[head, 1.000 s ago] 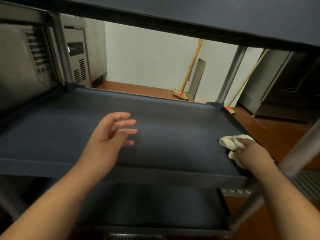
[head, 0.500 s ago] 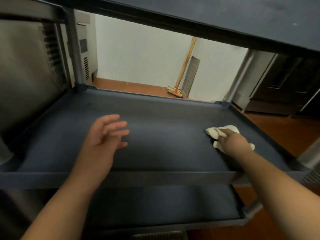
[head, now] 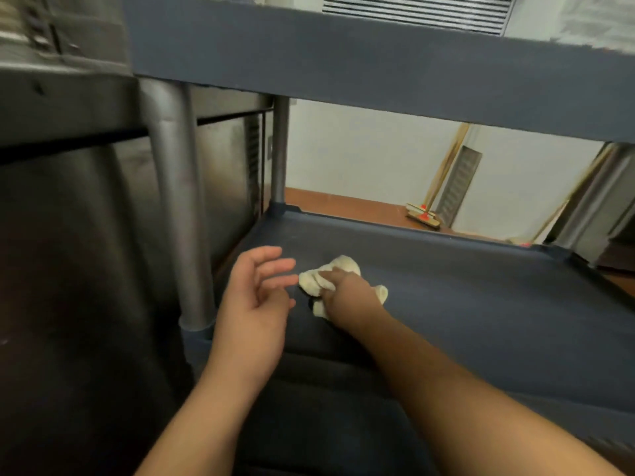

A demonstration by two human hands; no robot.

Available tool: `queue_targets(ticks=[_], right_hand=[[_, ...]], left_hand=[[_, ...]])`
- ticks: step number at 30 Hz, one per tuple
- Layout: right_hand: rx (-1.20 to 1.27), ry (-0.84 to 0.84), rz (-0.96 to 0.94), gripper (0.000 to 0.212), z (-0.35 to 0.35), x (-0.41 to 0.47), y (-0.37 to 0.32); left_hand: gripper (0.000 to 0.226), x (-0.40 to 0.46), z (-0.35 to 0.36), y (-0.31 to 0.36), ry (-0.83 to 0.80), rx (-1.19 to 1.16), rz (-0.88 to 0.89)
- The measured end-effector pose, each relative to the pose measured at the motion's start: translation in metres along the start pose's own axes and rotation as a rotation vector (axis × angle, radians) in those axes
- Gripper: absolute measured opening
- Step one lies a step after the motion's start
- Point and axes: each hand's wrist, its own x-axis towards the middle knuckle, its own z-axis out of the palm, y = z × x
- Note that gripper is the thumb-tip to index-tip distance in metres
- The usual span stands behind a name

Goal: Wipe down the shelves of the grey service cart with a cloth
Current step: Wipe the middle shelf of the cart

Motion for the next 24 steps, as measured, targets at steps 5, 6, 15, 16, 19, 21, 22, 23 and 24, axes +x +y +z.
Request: queue_targets(ticks=[5, 6, 15, 16, 19, 21, 22, 23, 24], right_hand=[[-0.098, -0.119, -0.210, 0.032, 0.028, 0.014, -0.081], [-0.130, -0.167, -0.237, 0.030, 0.032, 0.018, -0.092], [-0.083, -0.190, -0.253, 0.052, 0.031, 0.039, -0.076], [-0.025, -0.123, -0.255, 0.050, 0.028, 0.034, -0.063], [-0.033, -0.056, -0.238, 0.049, 0.014, 0.025, -0.022], [-0.040, -0.047, -0.205, 0.049, 0.006, 0.020, 0.004], [-0.036, -0.048, -0.183, 0.049, 0.001, 0.019, 0.017], [-0.039, -0.063, -0.154, 0.050, -0.005, 0.018, 0.028], [-0.063, -0.105, -0.131, 0.050, -0.010, 0.019, 0.042]], left_hand=[[0.048, -0.003, -0.031, 0.002, 0.035, 0.062, -0.029], [0.051, -0.002, -0.037, 0.002, 0.041, 0.063, -0.035], [0.045, 0.005, -0.046, -0.002, 0.064, -0.035, -0.031], [0.043, 0.006, -0.040, -0.003, 0.061, -0.051, -0.036], [0.041, 0.006, -0.017, -0.013, 0.020, -0.051, -0.033], [0.042, 0.001, 0.002, -0.022, -0.012, -0.028, -0.040], [0.043, -0.002, 0.012, -0.027, -0.030, -0.016, -0.045], [0.045, -0.005, 0.022, -0.031, -0.049, -0.006, -0.047], [0.046, -0.009, 0.032, -0.035, -0.065, 0.001, -0.051]])
